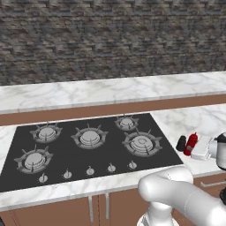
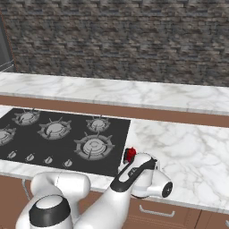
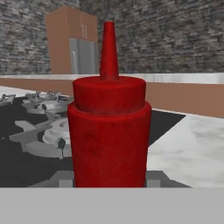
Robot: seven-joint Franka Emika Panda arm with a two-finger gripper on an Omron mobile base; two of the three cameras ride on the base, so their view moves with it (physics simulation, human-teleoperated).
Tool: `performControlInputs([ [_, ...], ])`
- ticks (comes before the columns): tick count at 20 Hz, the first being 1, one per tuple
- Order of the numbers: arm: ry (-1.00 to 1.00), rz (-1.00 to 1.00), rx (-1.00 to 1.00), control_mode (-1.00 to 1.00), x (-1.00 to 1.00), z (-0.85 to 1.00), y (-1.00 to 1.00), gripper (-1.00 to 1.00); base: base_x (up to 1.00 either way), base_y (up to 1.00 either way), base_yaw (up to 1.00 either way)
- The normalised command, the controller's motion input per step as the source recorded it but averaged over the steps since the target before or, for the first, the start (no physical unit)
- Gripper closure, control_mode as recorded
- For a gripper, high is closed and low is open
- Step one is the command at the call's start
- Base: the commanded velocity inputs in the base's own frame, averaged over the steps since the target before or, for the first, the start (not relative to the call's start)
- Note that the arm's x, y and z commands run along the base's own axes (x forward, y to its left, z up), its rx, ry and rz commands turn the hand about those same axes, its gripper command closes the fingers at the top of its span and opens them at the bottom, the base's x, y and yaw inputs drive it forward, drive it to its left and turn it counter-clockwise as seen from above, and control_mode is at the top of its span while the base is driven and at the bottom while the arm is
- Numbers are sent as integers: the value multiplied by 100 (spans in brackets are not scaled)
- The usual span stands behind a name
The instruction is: Take 2 condiments from the cabinet and move them on the counter near the stove.Make sure the condiments are lined up with each other, next to each other.
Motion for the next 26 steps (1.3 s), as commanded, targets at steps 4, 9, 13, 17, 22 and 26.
performControlInputs([
  [4,0,0,0,-100,0,-5,0,100,0,0,0],
  [9,-1,0,0,-100,0,0,0,100,0,0,0],
  [13,-6,0,0,-100,0,0,0,100,0,0,0],
  [17,-8,0,0,-100,0,0,0,100,0,0,0],
  [22,0,0,0,-100,0,0,0,100,0,0,0],
  [26,0,0,0,-100,1,0,0,100,0,0,0],
])
